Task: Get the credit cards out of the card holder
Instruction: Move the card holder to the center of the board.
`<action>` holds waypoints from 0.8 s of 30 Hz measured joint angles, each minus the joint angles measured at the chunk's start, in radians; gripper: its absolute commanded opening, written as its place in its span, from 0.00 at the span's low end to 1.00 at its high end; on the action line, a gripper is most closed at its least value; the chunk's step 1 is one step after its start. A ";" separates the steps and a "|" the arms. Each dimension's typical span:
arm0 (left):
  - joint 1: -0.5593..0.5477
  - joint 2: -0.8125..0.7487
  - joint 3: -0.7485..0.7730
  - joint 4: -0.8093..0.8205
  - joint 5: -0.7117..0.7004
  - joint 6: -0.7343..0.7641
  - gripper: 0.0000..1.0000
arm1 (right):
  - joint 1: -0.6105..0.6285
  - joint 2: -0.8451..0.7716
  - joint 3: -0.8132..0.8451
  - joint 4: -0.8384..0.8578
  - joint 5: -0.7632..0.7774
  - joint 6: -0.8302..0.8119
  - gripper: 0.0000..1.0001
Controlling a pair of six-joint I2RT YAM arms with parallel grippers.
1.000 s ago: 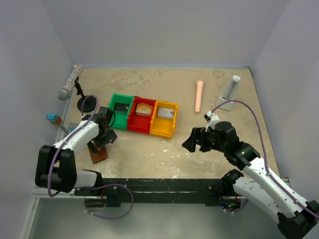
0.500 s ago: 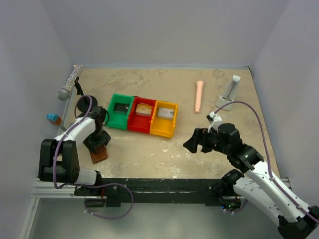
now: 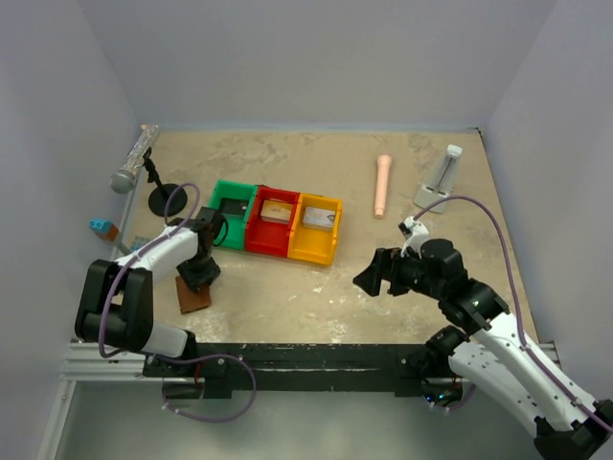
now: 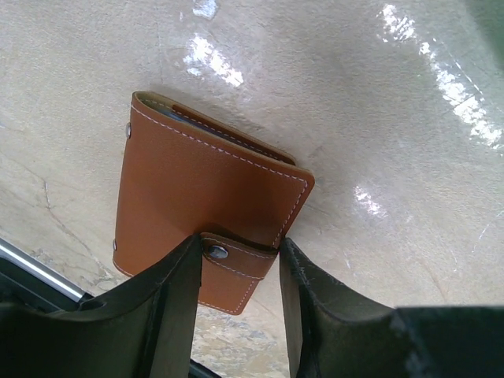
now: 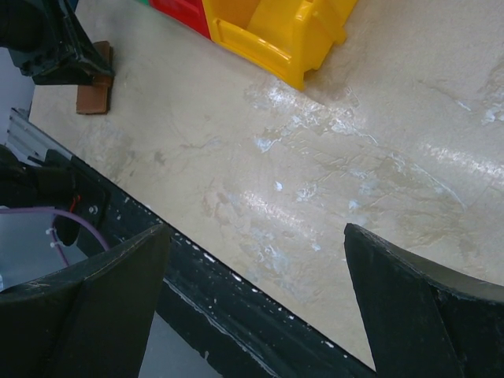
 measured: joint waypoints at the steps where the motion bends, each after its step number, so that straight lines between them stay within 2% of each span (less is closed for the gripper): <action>1: -0.005 0.000 0.000 0.000 0.000 0.000 0.23 | 0.000 -0.001 0.000 -0.003 0.000 0.000 0.97; 6: -0.040 -0.017 -0.017 0.008 -0.003 0.000 0.14 | 0.000 -0.002 -0.006 -0.008 0.000 0.003 0.96; 13: -0.183 -0.109 -0.079 0.036 -0.005 -0.021 0.05 | 0.000 -0.002 -0.063 -0.010 0.006 0.006 0.96; 18: -0.272 -0.176 -0.116 0.068 0.030 -0.064 0.02 | 0.000 0.000 -0.103 -0.009 0.006 0.011 0.95; 24: -0.470 -0.095 -0.053 0.094 0.042 -0.133 0.02 | 0.000 0.001 -0.117 -0.007 0.006 0.023 0.95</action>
